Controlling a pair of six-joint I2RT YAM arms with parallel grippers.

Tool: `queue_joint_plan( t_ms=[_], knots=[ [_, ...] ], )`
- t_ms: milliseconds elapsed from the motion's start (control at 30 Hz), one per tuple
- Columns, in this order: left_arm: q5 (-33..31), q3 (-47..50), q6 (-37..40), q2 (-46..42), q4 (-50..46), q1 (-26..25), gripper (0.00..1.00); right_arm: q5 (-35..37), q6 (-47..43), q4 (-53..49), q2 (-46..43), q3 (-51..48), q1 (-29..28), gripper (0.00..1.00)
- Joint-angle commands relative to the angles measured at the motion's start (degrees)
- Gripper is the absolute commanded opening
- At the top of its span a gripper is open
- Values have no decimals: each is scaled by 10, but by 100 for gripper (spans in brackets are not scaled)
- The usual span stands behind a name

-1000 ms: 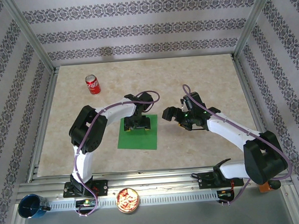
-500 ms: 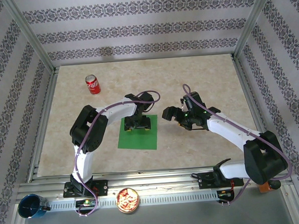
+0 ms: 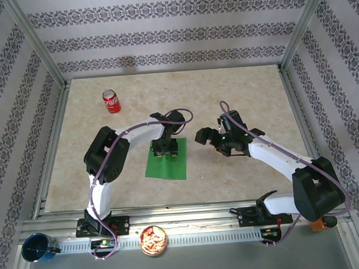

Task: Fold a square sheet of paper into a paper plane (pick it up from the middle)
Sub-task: First fold the square sheet of paper in half at the center of the table.

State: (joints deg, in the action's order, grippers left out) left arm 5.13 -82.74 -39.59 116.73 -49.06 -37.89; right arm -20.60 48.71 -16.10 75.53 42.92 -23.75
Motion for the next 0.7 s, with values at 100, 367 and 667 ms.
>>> queue_joint_plan(
  t_ms=[100,367,667],
  knots=[
    [19,19,10,-14,34,-8,44,29,18,-7,-25,-4,11,98],
    [-4,64,8,-90,99,-7,38,54,32,-5,-52,-25,20,98],
    [-21,106,-16,-150,135,-1,34,59,46,-4,-59,-35,29,98]
  ],
)
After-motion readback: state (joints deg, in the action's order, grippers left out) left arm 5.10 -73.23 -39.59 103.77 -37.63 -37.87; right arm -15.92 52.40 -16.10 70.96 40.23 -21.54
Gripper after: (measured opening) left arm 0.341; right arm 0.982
